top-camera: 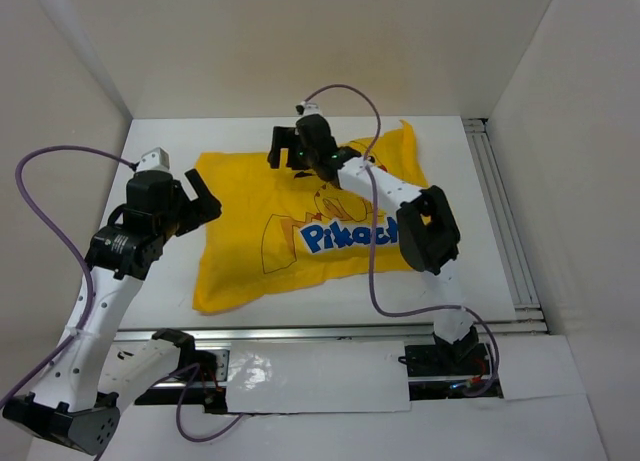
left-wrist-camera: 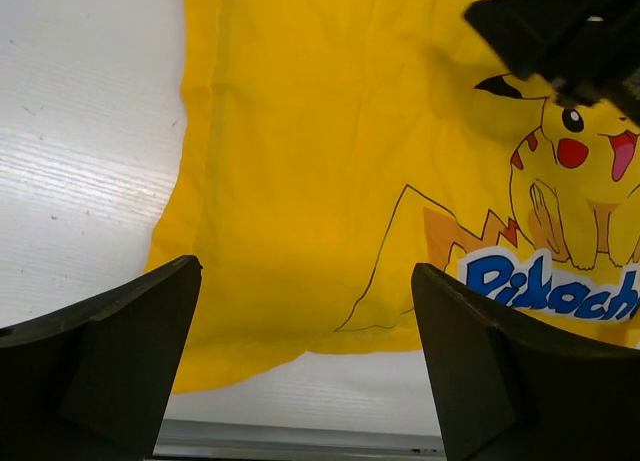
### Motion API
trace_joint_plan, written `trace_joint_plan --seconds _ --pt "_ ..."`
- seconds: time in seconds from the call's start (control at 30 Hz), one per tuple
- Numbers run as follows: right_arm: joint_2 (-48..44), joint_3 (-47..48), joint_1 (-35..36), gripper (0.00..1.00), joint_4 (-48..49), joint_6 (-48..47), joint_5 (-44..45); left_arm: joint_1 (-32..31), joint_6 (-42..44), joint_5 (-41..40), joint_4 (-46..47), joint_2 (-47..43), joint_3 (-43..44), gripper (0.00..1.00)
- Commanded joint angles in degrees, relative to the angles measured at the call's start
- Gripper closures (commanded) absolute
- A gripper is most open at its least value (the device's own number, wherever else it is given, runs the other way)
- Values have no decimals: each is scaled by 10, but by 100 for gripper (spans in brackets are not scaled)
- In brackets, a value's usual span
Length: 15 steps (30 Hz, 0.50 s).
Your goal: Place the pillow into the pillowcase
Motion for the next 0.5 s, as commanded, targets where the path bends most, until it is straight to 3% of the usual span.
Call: trace_joint_plan --seconds 0.0,0.07,0.13,0.33,0.47 --pt "-144 -60 -46 0 -25 -32 1 -2 -18 -22 -4 -6 23 0" --pt "-251 -169 -91 0 -27 -18 1 -2 -25 -16 1 -11 17 0" --pt "-295 -231 -124 0 -39 -10 14 -2 -25 -9 10 -11 9 0" --pt "-375 -368 -245 0 -128 -10 -33 -2 -25 23 58 3 -41 0" --pt "-396 -448 -292 0 -123 -10 -128 -2 -18 23 65 33 -47 0"
